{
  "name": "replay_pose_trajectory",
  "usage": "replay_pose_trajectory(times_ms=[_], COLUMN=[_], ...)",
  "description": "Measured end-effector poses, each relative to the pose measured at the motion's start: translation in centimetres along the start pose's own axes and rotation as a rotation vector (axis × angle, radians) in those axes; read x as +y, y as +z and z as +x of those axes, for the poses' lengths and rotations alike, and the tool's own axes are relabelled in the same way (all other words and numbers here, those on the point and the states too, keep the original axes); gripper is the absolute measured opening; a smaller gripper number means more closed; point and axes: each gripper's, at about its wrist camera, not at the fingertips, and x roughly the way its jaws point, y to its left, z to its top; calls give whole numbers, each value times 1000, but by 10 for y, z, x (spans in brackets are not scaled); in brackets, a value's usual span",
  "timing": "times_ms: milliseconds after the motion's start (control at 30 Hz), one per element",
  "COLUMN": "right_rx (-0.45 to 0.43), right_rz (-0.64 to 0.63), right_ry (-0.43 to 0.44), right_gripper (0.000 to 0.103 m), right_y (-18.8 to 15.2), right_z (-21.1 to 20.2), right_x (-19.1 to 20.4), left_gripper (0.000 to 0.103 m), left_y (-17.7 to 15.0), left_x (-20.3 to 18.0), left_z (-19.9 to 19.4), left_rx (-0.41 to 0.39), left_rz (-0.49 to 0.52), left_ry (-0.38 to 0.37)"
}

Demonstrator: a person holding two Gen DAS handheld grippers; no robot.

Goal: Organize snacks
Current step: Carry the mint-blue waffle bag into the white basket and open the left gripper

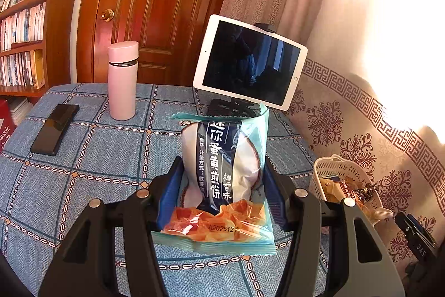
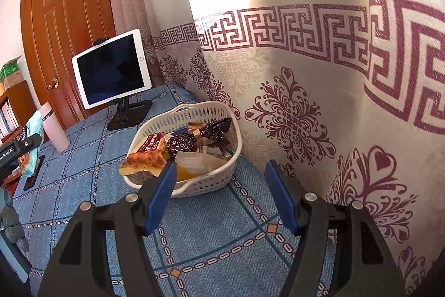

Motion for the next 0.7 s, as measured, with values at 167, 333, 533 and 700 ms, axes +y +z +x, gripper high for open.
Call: replay_pose_trajectory(times_ms=[167,333,533,700], right_rx=[23,79,134,163], right_rz=[-26,-48,-107,-129], right_ry=[18,76,122,158], right_gripper=[67,67,67,69], right_y=[-17,-39,-63,-72], right_z=[3,12,19,22], right_x=[-2,2,11,15], left_gripper=[57,57,57,57], left_y=[-1,-3,-7,-8], left_x=[-41,-81,-128,-161], left_z=[2,14,39,65], left_rx=[13,70,149,213], left_rz=[75,107,156,178], left_ry=[-56,-152,-222,-260])
